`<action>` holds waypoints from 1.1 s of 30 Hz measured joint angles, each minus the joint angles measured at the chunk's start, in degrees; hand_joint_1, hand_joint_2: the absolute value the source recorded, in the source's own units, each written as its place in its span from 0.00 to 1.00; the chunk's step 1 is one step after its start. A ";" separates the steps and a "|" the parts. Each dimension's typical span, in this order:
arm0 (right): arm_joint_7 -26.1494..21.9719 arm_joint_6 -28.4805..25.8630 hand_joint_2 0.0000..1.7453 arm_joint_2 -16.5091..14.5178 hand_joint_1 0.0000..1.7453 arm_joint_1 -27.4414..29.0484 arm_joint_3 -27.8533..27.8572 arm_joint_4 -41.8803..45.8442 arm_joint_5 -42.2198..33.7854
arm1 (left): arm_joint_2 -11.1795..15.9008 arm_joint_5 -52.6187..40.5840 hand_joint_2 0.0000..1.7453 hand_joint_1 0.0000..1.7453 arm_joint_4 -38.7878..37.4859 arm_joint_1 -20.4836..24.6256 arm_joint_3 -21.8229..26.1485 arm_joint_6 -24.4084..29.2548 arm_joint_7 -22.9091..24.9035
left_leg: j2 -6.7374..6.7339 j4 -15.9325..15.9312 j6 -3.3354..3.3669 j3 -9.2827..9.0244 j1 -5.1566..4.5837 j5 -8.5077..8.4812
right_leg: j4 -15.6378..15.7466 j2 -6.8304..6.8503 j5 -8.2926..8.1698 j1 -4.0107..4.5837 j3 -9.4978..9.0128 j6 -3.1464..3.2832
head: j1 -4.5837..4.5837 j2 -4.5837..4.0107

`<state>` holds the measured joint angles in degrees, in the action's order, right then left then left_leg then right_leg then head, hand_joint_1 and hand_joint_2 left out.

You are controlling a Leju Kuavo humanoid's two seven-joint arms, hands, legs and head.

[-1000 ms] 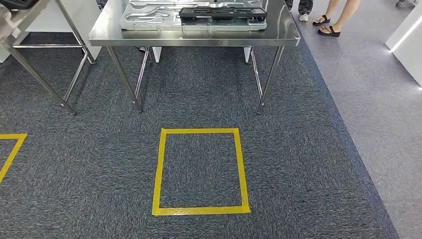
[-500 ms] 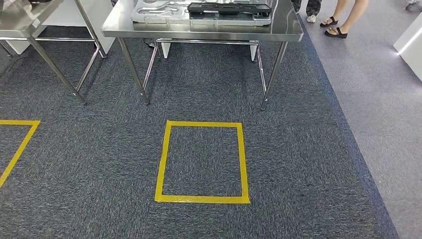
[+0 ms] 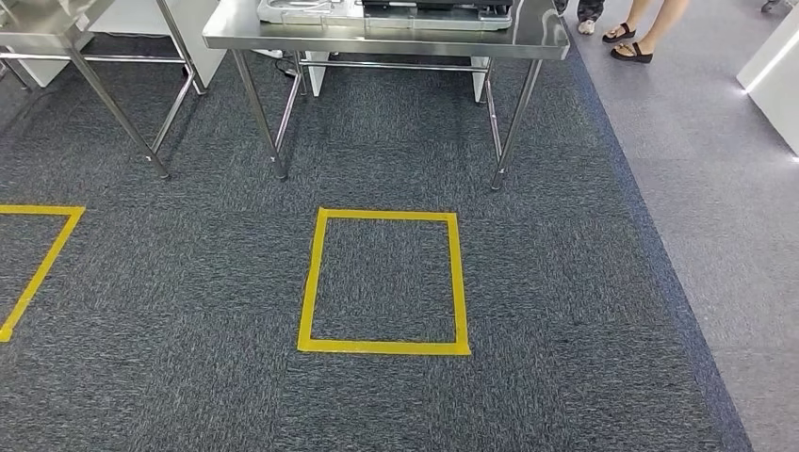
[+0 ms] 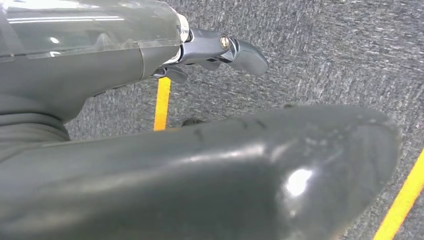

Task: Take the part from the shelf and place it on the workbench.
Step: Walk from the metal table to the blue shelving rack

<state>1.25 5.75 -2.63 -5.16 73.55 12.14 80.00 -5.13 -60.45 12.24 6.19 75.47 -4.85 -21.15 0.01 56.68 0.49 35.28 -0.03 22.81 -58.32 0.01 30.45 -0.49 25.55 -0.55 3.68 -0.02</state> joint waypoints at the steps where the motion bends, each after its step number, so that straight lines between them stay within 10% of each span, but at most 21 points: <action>1: 0.10 -0.01 0.00 -0.02 0.00 -0.05 0.00 0.00 -0.06 | -0.01 -0.01 0.00 0.00 0.00 0.03 0.00 0.15 0.16 | 0.02 0.17 -0.34 0.18 -0.02 -0.36 | 2.55 -0.04 1.30 0.16 -1.51 0.35 | 0.00 0.00; 4: 0.38 0.04 0.00 -0.20 0.00 -0.04 0.00 -0.02 -0.41 | 0.07 -0.13 0.00 0.00 0.00 0.01 0.00 0.47 0.47 | 0.07 1.03 -1.31 0.76 0.21 -0.20 | 3.71 0.22 1.03 0.11 -1.43 1.65 | -0.01 0.00; 8: 0.63 0.08 0.00 -0.30 0.00 0.17 0.00 -0.01 -1.16 | 0.13 -0.38 0.00 0.00 0.00 -0.18 0.00 0.55 0.58 | 0.07 13.43 -2.24 5.02 0.58 8.50 | 3.56 0.90 -0.47 0.27 0.34 2.70 | 0.00 0.00; 10: 0.63 0.10 0.00 -0.30 0.00 0.21 0.02 -0.01 -1.62 | 0.13 -0.43 0.00 0.00 0.00 -0.26 0.00 0.55 0.59 | 0.06 17.05 -2.35 5.21 0.65 9.20 | 3.11 0.99 -0.92 0.47 1.37 2.69 | 0.00 0.00; 15: 0.63 0.34 0.00 -0.56 0.00 0.17 0.07 -0.03 -2.20 | 0.31 -0.49 0.00 0.00 0.00 -0.24 -0.01 0.58 0.63 | -0.07 1.01 -0.78 -5.86 0.15 4.82 | 2.26 1.09 -1.24 0.91 2.34 2.16 | -0.01 0.00; 20: 0.62 0.68 0.00 -0.56 0.00 -0.06 0.11 -0.03 -2.27 | 0.30 -0.30 0.00 0.00 -0.04 -0.21 -0.01 0.33 2.09 | -0.28 -1.63 0.69 -6.19 0.42 3.70 | 0.39 0.76 -0.19 0.77 3.58 0.57 | -0.01 0.00; 23: 0.61 0.80 0.00 -0.54 0.00 -0.02 0.11 -0.03 -2.22 | 0.28 0.03 0.00 0.00 -0.07 -0.18 0.01 0.01 3.50 | -0.36 -1.98 1.15 -5.55 0.53 3.09 | -10.09 0.23 5.25 0.34 8.87 -0.13 | -0.01 0.00; 25: 0.61 0.80 0.00 -0.54 0.00 0.12 0.11 -0.03 -2.19 | 0.28 0.30 0.00 0.00 -0.07 -0.25 0.02 -0.26 3.99 | -0.31 -1.69 1.07 -5.07 0.50 3.02 | -14.65 0.19 6.07 -0.02 11.16 -0.51 | -0.01 0.00; 29: 0.46 0.68 0.00 -0.48 0.00 0.19 0.10 -0.03 -2.19 | 0.22 0.45 0.00 0.00 -0.07 -0.26 0.02 -0.81 3.77 | 0.01 -0.87 0.28 -4.81 0.45 3.84 | -2.03 0.21 -0.45 -0.38 4.87 -0.46 | -0.01 0.00; 33: 0.40 0.69 0.00 -0.50 0.00 0.20 0.09 -0.03 -2.21 | 0.22 0.38 0.00 0.00 -0.07 -0.12 0.02 -0.83 3.19 | 0.02 -0.45 -1.28 -4.87 0.34 5.04 | 1.98 0.16 -0.20 -0.07 2.84 1.19 | -0.01 0.00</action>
<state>1.64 6.44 -3.14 -4.97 73.64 12.11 77.79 -4.91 -60.07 12.17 6.07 75.49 -5.68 -17.96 0.03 56.23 -0.79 30.41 0.31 27.85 -56.34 0.17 30.25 -0.56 28.38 0.64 3.67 -0.02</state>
